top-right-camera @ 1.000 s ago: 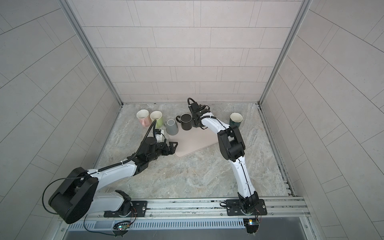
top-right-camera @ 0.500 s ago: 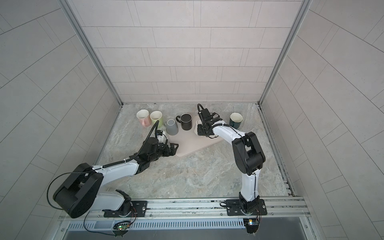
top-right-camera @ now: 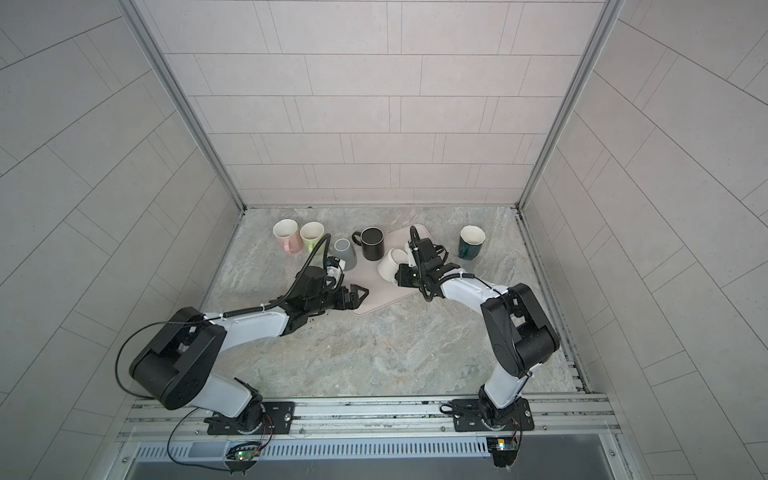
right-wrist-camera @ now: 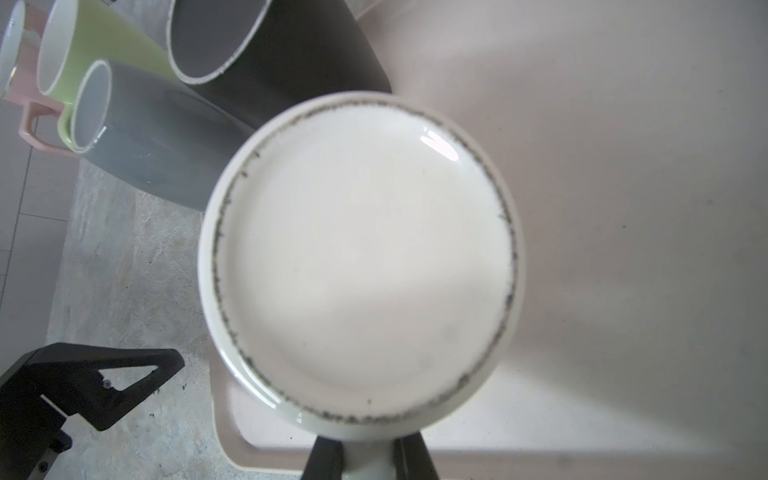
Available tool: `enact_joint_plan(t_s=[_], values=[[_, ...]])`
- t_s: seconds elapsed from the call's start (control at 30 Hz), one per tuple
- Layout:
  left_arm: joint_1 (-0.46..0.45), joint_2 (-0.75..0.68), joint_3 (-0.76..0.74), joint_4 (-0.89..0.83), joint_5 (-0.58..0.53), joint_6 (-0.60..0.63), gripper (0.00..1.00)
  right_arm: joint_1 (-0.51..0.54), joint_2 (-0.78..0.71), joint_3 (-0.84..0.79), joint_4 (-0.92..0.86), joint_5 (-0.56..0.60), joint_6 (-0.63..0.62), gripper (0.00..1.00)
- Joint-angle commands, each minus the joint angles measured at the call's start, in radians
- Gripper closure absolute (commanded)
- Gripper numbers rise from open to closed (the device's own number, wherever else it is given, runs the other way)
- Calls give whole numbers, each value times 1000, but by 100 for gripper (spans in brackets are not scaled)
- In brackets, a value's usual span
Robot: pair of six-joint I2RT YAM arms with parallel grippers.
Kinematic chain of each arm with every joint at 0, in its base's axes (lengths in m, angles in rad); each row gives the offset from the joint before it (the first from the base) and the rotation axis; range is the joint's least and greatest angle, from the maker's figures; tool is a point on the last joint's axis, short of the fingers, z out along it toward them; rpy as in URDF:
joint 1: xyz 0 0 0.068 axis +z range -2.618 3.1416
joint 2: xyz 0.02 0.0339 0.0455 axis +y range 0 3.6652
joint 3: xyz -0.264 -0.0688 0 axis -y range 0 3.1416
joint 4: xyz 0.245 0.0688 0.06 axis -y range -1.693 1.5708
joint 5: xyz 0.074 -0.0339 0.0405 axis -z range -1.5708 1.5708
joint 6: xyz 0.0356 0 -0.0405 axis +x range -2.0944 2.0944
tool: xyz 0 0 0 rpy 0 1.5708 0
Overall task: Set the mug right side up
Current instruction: 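Lift the white mug with the right gripper while the left gripper grasps its handle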
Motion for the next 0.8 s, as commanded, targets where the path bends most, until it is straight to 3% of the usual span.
enact_joint_plan(t_s=[0.0,0.17,0.3,0.77], values=[[7,42,42,72,90,-81,3,-9,-80,5,144,-27,25,100],[6,89,83,197,160,-246,6,-37,-149,-41,204,-67,96,100],[5,96,89,305,155,-374,7,-37,-203,-54,217,-56,112,100],[-17,-37,169,183,34,-385,8,-39,-289,-151,512,-127,245,100]])
